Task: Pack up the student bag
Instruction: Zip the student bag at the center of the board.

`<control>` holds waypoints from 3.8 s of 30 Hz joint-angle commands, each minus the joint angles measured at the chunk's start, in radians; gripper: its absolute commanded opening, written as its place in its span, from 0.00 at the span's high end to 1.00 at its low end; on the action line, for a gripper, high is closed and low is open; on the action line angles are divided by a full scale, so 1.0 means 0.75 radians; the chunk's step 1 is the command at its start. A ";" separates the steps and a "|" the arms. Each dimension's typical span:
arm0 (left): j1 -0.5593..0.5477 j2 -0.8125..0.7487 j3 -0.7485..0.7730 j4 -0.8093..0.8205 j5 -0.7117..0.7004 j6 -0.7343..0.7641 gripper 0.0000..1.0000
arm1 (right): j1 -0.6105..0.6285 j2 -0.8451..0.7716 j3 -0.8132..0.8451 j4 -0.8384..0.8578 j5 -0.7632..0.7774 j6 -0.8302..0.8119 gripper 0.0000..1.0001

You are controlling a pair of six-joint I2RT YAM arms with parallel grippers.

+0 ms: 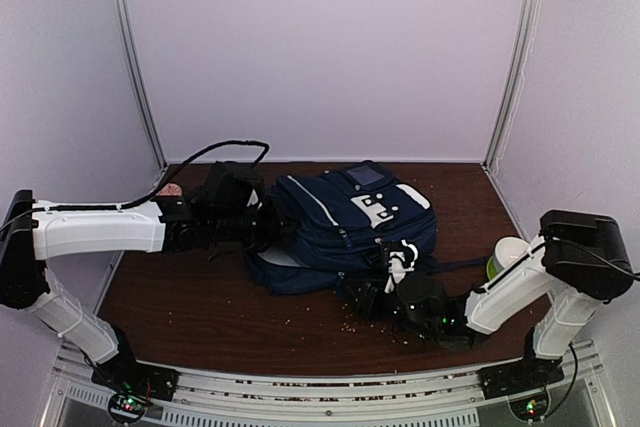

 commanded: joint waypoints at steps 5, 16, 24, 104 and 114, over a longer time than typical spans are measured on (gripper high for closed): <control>-0.021 -0.113 0.053 0.107 0.010 0.026 1.00 | -0.087 0.088 0.060 0.050 -0.083 -0.100 0.49; -0.021 -0.106 0.068 0.102 0.015 0.026 1.00 | -0.126 0.152 0.161 0.013 -0.246 -0.181 0.57; -0.020 -0.094 0.075 0.101 0.016 0.026 1.00 | -0.127 0.180 0.182 0.014 -0.285 -0.180 0.64; -0.019 -0.090 0.067 0.112 0.002 0.027 1.00 | -0.114 0.126 0.180 -0.121 -0.192 -0.271 1.00; -0.019 -0.050 0.067 0.136 0.024 0.022 1.00 | 0.076 0.048 0.256 -0.272 -0.085 -0.537 1.00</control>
